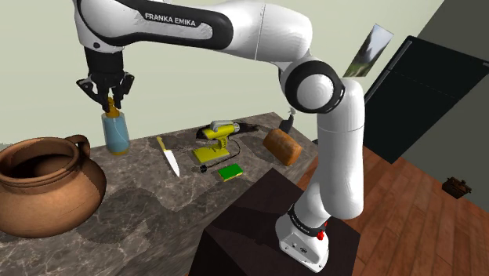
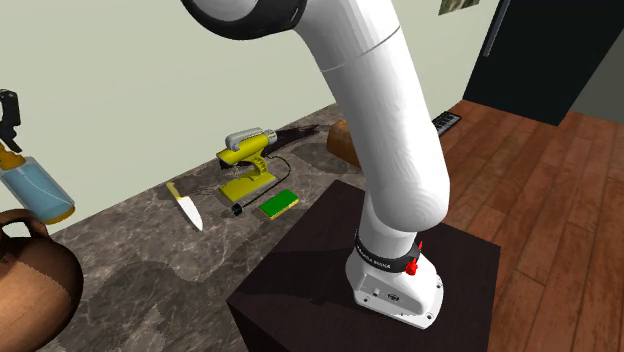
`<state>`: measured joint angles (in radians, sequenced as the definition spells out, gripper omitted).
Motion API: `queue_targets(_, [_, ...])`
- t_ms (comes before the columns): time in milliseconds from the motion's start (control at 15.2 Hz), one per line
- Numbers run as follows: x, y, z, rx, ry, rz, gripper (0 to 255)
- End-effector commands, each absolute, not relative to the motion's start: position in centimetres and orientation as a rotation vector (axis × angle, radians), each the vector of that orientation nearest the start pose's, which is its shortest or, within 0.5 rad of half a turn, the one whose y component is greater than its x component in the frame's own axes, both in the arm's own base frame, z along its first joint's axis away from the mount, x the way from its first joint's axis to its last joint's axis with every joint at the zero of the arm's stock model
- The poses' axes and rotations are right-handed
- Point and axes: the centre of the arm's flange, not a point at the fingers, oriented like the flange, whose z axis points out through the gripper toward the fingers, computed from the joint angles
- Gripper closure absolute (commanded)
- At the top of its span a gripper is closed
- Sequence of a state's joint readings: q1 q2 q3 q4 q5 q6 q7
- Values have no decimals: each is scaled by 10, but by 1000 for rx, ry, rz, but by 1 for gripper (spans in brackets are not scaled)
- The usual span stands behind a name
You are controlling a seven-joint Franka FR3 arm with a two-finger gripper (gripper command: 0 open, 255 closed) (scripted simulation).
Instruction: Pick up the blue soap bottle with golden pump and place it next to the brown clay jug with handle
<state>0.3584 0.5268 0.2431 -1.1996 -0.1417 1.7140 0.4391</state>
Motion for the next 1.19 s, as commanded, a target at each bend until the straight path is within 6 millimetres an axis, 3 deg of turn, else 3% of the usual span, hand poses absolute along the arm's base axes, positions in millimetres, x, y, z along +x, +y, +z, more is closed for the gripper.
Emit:
queue_targets(0, [613, 354, 475, -3148, -237, -18, 255])
queue_targets(1122, [613, 354, 385, -3148, -237, -18, 255])
